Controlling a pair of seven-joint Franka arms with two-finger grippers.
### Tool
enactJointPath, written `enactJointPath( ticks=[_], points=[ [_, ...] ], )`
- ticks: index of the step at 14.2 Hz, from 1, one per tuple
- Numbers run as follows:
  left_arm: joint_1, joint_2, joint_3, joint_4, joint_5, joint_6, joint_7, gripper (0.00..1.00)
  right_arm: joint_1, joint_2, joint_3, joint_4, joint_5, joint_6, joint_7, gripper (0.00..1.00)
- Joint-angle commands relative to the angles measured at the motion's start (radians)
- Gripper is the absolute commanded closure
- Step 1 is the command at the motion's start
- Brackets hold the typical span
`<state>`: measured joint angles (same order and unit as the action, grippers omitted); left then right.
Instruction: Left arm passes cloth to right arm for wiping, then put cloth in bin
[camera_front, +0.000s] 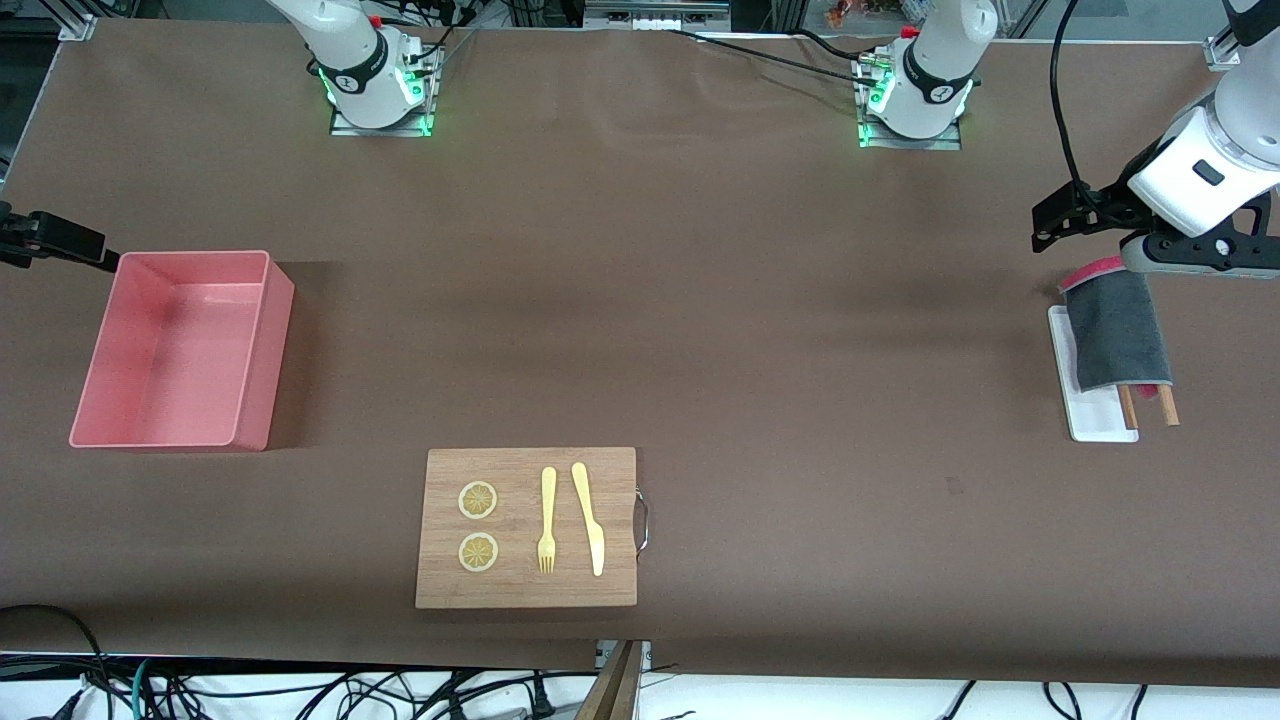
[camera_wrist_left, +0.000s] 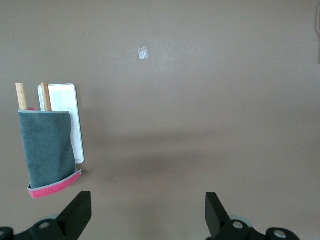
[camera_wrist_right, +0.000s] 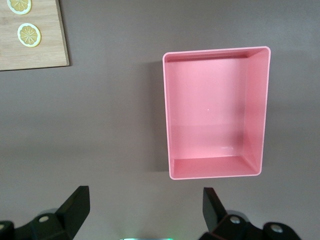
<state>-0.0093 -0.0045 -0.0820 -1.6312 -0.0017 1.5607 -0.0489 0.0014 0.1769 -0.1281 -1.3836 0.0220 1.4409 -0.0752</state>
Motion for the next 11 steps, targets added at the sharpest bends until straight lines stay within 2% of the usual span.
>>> enactJointPath(
  ticks=[1, 11],
  points=[
    [0.003, 0.015, -0.001, 0.031, -0.023, -0.024, 0.010, 0.00, -0.011, 0.009, 0.002, 0.023, 0.016, -0.010, -0.009, 0.00],
    [0.005, 0.023, 0.001, 0.033, -0.023, -0.039, 0.009, 0.00, -0.011, 0.009, 0.002, 0.023, 0.016, -0.010, -0.009, 0.00]
  ],
)
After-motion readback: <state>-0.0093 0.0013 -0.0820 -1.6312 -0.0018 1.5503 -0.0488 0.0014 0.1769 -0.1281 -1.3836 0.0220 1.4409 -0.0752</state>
